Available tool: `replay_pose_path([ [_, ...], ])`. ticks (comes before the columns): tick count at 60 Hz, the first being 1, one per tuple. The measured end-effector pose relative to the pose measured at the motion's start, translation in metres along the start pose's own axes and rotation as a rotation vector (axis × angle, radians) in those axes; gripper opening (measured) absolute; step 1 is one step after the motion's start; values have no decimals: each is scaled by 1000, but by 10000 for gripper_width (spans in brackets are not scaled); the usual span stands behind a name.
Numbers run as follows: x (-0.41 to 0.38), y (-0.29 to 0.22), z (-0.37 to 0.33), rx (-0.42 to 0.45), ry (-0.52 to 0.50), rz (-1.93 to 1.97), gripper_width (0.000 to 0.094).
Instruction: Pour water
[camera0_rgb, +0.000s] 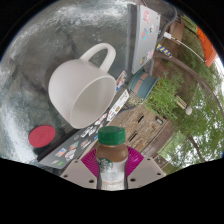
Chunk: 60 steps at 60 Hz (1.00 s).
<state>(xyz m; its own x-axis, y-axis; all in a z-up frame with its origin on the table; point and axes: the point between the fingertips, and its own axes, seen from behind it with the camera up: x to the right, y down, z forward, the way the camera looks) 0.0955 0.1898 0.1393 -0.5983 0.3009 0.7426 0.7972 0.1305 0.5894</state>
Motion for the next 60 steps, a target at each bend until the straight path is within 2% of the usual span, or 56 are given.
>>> replay_pose_path([
  [1,-5,-4,-15,-41,21,-11,296],
  [7,-10,0,-12,-85,-21,-87,318],
  [8,-5,7,-3,-52,-57,-104,320],
  [13,-12,0,-6,-18,-84,-131,319],
  [25,-7,-4,-6,31,-71,-3,321],
  [27,-3,-4,-3,40,-61,76,320],
  [28,-5,-7,-15,13,-15,139,320],
  [29,4,0,-4,40,-52,193,319],
  [33,19,8,-4,59,-15,529,321],
  [34,19,7,-15,33,43,640,321],
  [35,25,16,-7,60,-10,723,321],
  [36,23,17,-13,51,24,833,320],
  [40,26,22,-28,122,53,1246,321],
  [42,34,36,-20,175,13,1372,323],
  [45,29,53,-19,206,41,1575,323],
  [46,13,52,-27,197,85,1676,322],
  [52,-23,62,-16,228,69,1962,322],
  [54,-30,62,-11,251,39,2012,322],
  [60,-57,49,0,321,52,2084,322],
])
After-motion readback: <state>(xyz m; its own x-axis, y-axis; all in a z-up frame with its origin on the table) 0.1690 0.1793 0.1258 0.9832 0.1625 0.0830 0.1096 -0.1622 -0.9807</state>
